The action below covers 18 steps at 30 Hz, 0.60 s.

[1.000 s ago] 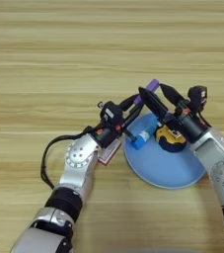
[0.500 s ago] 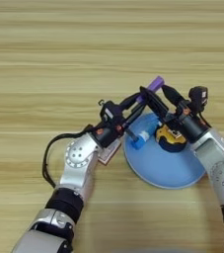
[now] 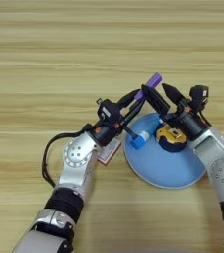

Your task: Move the objects on the table

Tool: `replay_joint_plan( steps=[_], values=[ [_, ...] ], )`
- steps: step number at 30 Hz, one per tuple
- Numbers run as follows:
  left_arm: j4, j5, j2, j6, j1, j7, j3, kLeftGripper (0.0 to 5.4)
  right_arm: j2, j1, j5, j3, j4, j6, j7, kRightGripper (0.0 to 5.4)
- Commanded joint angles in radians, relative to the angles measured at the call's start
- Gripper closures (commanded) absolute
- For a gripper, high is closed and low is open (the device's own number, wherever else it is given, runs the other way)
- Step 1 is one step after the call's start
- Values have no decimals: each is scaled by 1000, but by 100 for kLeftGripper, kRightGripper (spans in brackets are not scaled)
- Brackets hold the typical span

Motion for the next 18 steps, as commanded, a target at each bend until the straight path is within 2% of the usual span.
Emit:
replay_joint_plan(
  steps=[1, 7, 18],
  values=[
    [3, 10, -1, -5, 13, -16, -13, 468, 7, -19, 16, -6, 6, 22, -1, 0],
    [7, 13, -3, -6, 22, -23, -22, 468, 14, -21, 23, -8, 7, 32, -1, 0],
    [12, 10, 0, -5, 27, -26, -30, 468, 19, -25, 34, -13, 6, 44, 0, 122]
  ],
)
